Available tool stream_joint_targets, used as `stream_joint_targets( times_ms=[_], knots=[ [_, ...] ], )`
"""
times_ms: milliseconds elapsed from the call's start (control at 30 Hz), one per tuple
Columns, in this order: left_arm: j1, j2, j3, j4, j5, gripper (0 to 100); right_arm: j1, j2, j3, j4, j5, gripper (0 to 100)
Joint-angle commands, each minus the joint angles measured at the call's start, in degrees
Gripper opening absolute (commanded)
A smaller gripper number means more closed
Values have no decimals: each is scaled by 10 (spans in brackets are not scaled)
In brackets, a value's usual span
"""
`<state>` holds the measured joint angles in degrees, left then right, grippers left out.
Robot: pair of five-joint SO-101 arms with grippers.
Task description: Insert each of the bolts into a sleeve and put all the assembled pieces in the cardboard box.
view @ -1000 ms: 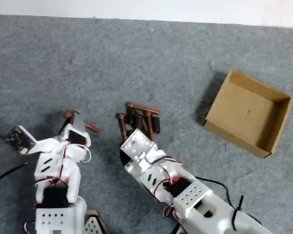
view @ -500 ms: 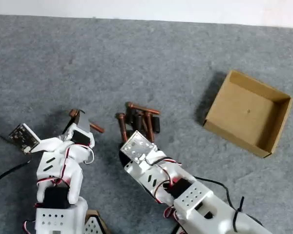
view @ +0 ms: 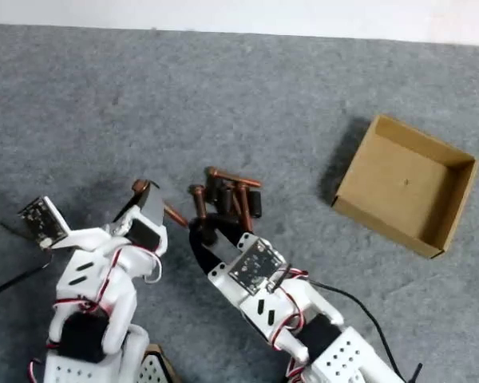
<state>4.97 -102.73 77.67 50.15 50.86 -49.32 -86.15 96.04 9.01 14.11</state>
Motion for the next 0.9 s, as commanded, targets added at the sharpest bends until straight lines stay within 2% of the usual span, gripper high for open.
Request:
stream_joint_targets(
  times_ms=[0,300,433,533,867],
  knots=[
    [7,-15,-50,-5,-5,4,-4,-43,58,22,4,4],
    [9,-15,-99,-18,-5,4,-5,-51,61,53,4,4],
    [56,-15,-125,5,-10,4,-5,-51,62,52,4,4],
    [92,-15,-125,19,-52,4,-5,-51,62,52,4,4],
    [98,-15,-103,46,-59,4,-5,-54,62,52,4,4]
  ],
)
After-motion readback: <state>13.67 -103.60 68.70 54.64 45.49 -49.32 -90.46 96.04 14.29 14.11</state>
